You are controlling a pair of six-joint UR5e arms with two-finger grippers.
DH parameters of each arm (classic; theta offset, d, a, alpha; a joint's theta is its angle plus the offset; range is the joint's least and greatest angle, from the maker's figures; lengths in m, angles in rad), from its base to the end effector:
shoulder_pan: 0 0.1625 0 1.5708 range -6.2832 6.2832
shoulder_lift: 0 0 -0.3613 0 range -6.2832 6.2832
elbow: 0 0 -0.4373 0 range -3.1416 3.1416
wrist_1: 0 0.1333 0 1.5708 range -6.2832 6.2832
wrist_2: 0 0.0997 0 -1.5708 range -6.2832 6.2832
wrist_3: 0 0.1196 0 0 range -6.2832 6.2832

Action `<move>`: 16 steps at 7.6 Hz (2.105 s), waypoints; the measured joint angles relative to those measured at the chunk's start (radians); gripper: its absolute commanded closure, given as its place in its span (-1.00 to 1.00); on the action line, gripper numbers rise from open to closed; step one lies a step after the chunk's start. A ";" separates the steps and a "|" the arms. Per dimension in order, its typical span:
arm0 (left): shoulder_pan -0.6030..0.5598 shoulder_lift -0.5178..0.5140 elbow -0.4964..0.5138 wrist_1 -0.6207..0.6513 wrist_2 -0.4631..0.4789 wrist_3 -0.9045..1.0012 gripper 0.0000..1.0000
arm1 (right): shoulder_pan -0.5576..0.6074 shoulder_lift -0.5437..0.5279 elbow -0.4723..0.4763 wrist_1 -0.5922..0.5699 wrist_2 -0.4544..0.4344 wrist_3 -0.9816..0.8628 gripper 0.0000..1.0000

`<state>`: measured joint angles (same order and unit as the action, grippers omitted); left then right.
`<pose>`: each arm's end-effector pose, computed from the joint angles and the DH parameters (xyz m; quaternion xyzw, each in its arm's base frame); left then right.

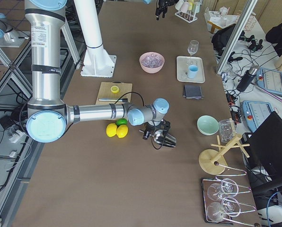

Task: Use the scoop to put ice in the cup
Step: 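Lift the scoop with the right gripper while the left gripper reaches the pink bowl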

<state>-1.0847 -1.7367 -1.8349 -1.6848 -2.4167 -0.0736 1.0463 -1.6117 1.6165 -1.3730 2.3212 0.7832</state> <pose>0.2339 -0.5364 0.3528 0.1263 0.4476 0.2878 0.8372 -0.2245 -0.4914 0.5870 -0.1471 -0.3466 0.0827 0.9227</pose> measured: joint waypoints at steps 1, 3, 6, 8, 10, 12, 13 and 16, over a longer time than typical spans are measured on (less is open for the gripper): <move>0.069 -0.031 -0.002 -0.045 0.004 0.000 -0.97 | 0.000 0.002 -0.002 0.000 0.000 -0.001 1.00; 0.201 -0.056 0.005 -0.180 0.008 0.001 -0.96 | 0.001 0.003 0.014 -0.005 0.000 -0.015 1.00; 0.318 -0.137 0.030 -0.267 0.021 0.002 -0.96 | 0.010 0.006 0.128 -0.115 -0.028 -0.068 1.00; 0.343 -0.169 0.064 -0.364 0.024 0.004 -0.97 | 0.016 0.022 0.223 -0.264 -0.068 -0.163 1.00; 0.347 -0.177 0.096 -0.483 0.032 0.008 -0.97 | 0.022 0.034 0.278 -0.302 -0.082 -0.207 1.00; 0.358 -0.184 0.177 -0.669 0.077 0.010 -0.97 | 0.023 0.056 0.356 -0.307 -0.103 -0.260 1.00; 0.377 -0.193 0.220 -0.765 0.112 0.011 -0.97 | 0.022 0.076 0.382 -0.314 -0.111 -0.282 1.00; 0.448 -0.223 0.340 -1.024 0.221 0.013 -0.96 | 0.016 0.107 0.431 -0.324 -0.163 -0.486 1.00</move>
<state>-0.6367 -1.9595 -1.4954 -2.7092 -2.1957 -0.0606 1.0624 -1.5048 2.0475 -1.6970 2.1582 0.2975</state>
